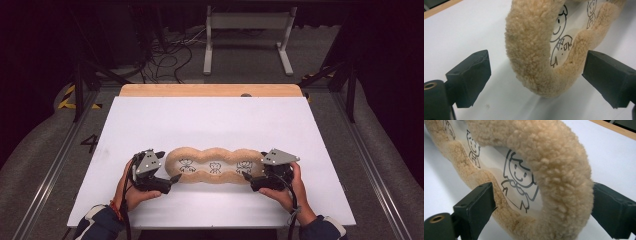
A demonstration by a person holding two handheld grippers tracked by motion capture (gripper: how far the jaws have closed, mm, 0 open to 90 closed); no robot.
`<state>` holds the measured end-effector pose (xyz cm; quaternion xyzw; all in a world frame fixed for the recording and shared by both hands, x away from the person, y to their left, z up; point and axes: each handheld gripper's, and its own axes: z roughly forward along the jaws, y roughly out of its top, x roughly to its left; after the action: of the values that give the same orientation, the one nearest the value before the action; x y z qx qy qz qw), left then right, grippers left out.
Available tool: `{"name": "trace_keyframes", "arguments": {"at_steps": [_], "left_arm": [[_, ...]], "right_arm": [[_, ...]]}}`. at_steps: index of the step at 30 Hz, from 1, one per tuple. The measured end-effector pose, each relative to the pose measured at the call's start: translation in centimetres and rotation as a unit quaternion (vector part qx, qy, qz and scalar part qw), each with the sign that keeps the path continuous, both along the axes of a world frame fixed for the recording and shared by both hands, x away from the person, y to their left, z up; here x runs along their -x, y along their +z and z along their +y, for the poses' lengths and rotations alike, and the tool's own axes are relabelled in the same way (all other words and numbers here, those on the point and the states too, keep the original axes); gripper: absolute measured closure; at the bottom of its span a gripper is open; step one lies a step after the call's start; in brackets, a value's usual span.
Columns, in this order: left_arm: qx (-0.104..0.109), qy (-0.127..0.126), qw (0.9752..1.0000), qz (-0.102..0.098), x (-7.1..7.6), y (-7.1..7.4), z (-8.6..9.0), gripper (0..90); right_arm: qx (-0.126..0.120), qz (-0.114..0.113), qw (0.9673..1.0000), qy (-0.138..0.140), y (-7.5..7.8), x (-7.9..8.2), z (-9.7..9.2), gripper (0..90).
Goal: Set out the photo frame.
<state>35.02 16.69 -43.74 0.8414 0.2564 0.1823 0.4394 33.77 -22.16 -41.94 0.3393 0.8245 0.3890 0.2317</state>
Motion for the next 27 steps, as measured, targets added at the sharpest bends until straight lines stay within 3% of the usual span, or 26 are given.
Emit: {"name": "trace_keyframes", "arguments": {"at_steps": [5,10,20,27], "left_arm": [[-0.007,0.007,0.9999,-0.009,0.1,0.1,0.0,7.6],[-0.008,0.013,0.9996,-0.022,0.4,0.5,0.1,9.3],[-0.014,0.012,0.9994,-0.028,1.0,0.8,0.7,9.5],[-0.010,0.015,0.9994,-0.029,1.3,0.9,1.4,10.3]], "right_arm": [[0.015,-0.010,0.9998,-0.007,0.1,0.1,0.1,14.3],[0.012,-0.017,0.9998,-0.006,0.4,0.3,-0.1,17.3],[0.032,-0.028,0.9991,-0.005,0.8,0.5,-0.3,18.3],[0.031,-0.025,0.9992,0.002,0.9,0.7,-0.4,19.3]]}}
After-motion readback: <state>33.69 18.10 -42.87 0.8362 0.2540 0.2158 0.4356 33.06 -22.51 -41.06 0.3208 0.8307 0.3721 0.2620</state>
